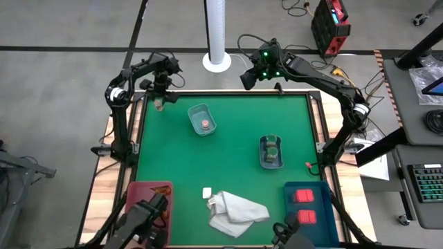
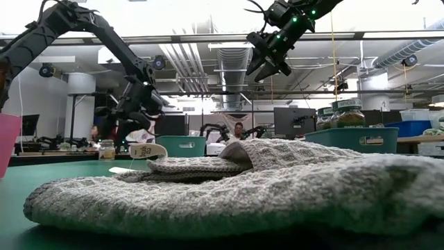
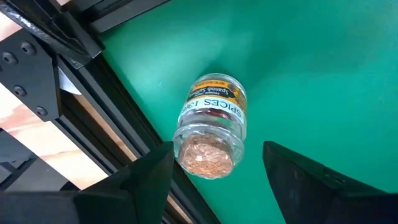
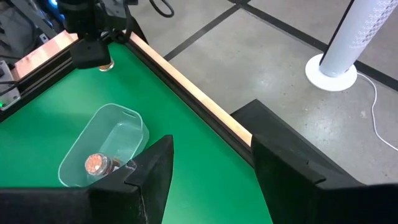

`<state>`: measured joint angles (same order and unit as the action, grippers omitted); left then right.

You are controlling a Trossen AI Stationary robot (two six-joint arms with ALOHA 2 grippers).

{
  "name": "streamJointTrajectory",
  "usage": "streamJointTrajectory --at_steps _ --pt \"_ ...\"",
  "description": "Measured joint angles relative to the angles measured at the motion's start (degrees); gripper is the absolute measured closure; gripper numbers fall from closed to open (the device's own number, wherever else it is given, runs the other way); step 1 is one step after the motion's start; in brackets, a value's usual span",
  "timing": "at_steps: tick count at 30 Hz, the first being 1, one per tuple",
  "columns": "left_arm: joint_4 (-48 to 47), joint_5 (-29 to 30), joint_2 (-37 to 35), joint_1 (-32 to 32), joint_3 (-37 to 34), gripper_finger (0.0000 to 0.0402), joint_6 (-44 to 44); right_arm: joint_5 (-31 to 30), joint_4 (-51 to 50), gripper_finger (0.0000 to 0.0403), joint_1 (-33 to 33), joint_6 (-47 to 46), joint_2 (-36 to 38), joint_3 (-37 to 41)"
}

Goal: Sort spices by type
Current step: Put the brown spice bottle into the green bin

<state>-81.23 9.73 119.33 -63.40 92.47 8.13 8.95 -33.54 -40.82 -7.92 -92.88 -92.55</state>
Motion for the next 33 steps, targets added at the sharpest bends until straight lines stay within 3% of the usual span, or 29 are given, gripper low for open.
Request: streamJointTrajectory --at_steps 21,33 --pt "0.23 -1.78 0.02 0.14 -0.37 0.0171 -0.65 -0.04 1.29 0.0197 0.00 0.02 0.00 0.00" --pt "1.84 1.23 0.07 0.14 -1.38 0.0171 1.80 -0.07 1.62 0.0197 0.00 0.31 0.00 0.00"
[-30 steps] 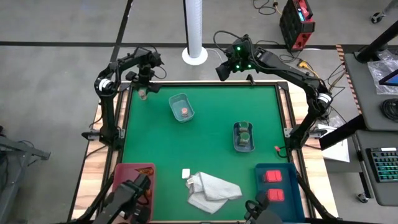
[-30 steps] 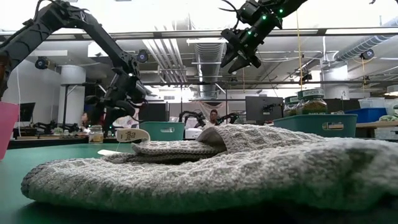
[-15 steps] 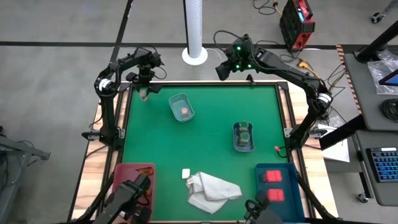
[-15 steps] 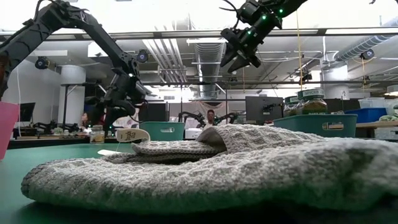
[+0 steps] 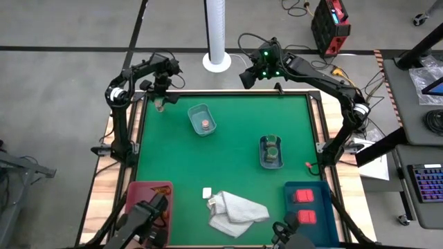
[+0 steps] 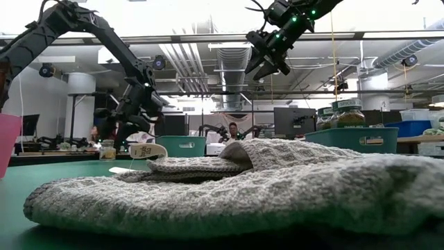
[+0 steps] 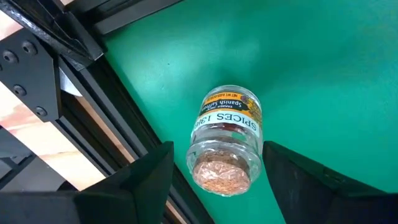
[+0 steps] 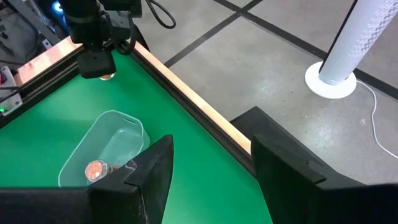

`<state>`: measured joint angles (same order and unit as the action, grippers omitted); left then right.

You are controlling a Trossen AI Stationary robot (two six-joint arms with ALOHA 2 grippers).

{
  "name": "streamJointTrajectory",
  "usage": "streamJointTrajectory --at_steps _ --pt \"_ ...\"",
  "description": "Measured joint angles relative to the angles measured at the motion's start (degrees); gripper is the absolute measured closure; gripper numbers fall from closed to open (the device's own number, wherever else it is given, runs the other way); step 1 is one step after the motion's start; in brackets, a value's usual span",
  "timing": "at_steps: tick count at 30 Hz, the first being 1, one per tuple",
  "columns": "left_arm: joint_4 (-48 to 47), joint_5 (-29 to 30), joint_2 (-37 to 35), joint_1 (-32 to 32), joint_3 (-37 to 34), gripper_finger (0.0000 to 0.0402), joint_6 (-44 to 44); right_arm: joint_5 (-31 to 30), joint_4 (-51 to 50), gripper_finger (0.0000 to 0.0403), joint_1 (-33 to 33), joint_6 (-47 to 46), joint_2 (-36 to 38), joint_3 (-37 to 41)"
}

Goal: Sort spices by type
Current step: Put the brown spice bottle into the green bin

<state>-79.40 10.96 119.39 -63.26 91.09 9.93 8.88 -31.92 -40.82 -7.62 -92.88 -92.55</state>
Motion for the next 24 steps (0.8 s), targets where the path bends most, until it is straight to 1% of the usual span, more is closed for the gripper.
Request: streamJointTrajectory --at_steps 4,8,24 --pt "0.13 -0.12 0.00 0.00 -0.02 0.0171 -0.28 0.01 0.01 0.0197 0.00 0.06 0.00 0.00" --pt "0.30 -1.93 0.00 0.00 -0.08 0.0171 -0.41 0.02 0.07 0.0197 0.00 0.13 0.00 0.00" --pt "1.40 -2.54 0.00 0.11 -2.71 0.0175 0.42 0.02 0.52 0.0197 0.00 0.27 0.00 0.00"
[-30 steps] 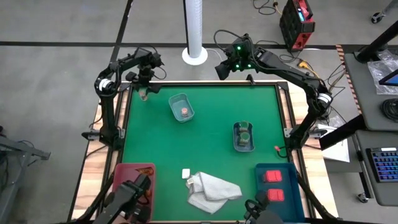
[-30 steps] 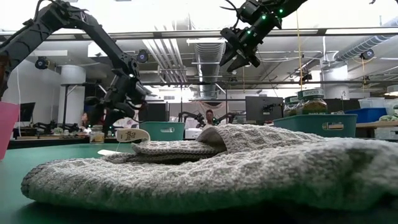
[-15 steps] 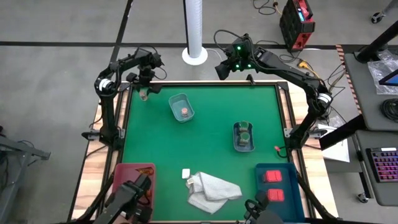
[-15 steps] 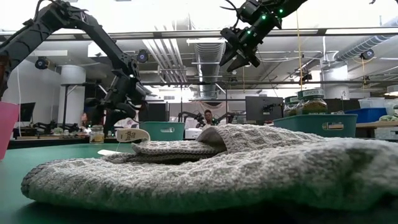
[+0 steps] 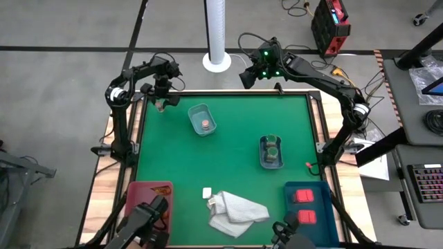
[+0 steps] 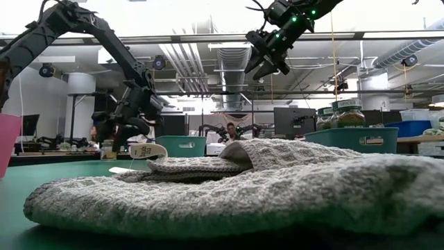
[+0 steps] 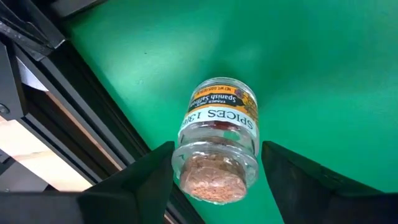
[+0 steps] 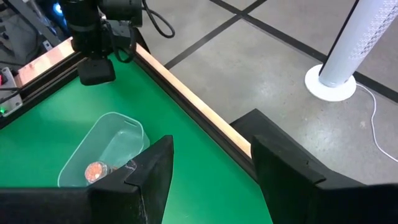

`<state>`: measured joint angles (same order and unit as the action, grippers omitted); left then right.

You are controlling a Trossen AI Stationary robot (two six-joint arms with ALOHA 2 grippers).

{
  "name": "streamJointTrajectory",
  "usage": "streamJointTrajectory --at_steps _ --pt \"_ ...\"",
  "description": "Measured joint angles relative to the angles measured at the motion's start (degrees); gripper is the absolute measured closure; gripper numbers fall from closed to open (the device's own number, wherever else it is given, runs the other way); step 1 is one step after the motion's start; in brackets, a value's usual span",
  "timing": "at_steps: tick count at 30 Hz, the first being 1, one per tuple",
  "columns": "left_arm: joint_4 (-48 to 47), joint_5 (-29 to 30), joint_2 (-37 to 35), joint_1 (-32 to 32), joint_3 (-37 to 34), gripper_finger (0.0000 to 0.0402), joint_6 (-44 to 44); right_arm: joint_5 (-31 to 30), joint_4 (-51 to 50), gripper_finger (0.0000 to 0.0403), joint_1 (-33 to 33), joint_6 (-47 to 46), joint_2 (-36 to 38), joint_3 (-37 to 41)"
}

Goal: Sort spices by type
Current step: Put the brown spice bottle into the green bin

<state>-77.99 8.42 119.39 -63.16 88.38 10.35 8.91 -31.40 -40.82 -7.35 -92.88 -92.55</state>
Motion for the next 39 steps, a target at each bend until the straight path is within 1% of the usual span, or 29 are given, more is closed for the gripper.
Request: streamJointTrajectory --at_steps 2,6,14,20,25,28,32,39 --pt "0.02 -0.01 0.00 0.00 -0.02 0.0192 0.00 0.00 0.03 0.0197 0.00 0.12 0.00 0.00" --pt "-0.36 -0.39 -0.15 0.00 0.00 0.0245 0.00 0.00 0.03 0.0197 0.00 0.10 0.00 0.00" --pt "-0.86 -0.09 -0.24 0.26 0.61 0.0246 -1.26 0.02 0.01 0.0197 0.00 0.10 0.00 0.00" --pt "-5.58 0.09 -3.17 2.11 5.99 0.0246 -3.45 0.03 0.01 0.0197 0.00 -0.03 0.00 0.00" --pt "-9.73 -0.08 -5.21 7.55 14.61 0.0246 -6.64 0.07 -0.04 0.0197 0.00 -0.53 0.00 0.00" --pt "-9.95 -2.30 -5.24 11.70 18.46 0.0246 -8.35 0.08 -0.84 0.0197 0.00 -1.01 0.11 0.00" --pt "-6.13 -4.96 -5.22 16.70 20.05 0.0246 -8.39 0.04 -3.92 0.0197 0.02 -1.10 1.02 0.00" --pt "-5.01 -5.05 -4.97 24.96 20.02 0.0246 -7.66 0.04 -7.25 0.0197 0.00 -2.40 3.09 0.00"
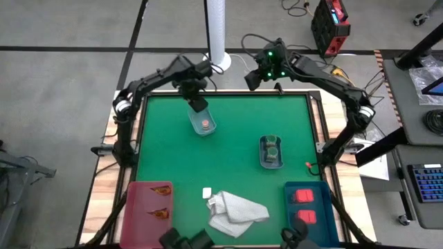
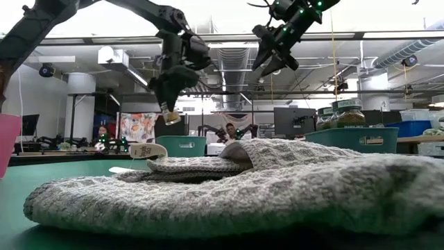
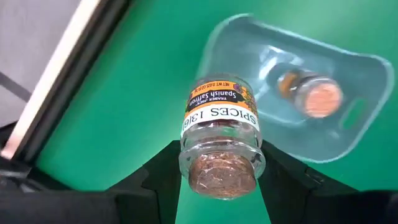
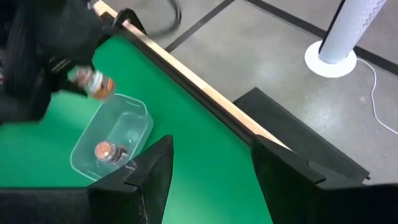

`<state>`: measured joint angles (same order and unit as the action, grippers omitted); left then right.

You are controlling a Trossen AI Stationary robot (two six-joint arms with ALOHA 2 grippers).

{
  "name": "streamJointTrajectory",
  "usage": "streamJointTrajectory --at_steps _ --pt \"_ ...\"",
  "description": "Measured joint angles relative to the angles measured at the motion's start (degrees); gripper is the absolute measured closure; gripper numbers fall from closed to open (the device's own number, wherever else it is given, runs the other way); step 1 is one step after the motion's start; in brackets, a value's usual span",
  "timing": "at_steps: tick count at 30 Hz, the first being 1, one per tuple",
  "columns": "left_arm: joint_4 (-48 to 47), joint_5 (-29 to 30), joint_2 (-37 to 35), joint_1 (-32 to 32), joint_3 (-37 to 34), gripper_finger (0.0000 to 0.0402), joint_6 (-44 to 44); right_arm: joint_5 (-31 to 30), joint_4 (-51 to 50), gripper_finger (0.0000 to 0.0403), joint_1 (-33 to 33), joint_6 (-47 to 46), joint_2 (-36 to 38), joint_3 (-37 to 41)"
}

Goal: Sort spices by type
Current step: Put the brown spice bottle into the green bin

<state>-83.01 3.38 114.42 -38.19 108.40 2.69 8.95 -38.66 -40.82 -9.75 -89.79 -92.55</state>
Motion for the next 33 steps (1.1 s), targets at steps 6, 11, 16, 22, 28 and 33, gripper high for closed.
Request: streamJointTrajectory --at_steps 6,11,16,22,28,33 --pt "2.20 -1.14 1.58 5.05 0.68 0.0246 1.04 -0.06 -0.17 0.0197 0.02 -0.90 1.55 0.00" --pt "1.74 -1.12 3.84 5.64 0.66 0.0246 2.33 -1.41 -0.85 0.0197 0.02 -0.89 3.04 0.00" --pt "1.49 0.79 6.26 5.64 0.66 0.0246 2.33 -1.70 -1.85 0.0197 0.02 -0.89 3.74 -0.01" --pt "-0.66 1.56 9.88 5.97 0.59 0.0246 1.86 -1.68 -1.86 0.0197 0.02 -1.17 3.95 0.00" --pt "0.24 1.67 11.70 6.31 0.59 0.0246 0.96 -1.66 -1.87 0.0197 0.02 -1.24 3.95 -0.01" --pt "1.81 1.68 12.35 6.19 0.59 0.0246 -0.19 -1.66 -1.87 0.0197 0.02 -1.21 3.95 0.00"
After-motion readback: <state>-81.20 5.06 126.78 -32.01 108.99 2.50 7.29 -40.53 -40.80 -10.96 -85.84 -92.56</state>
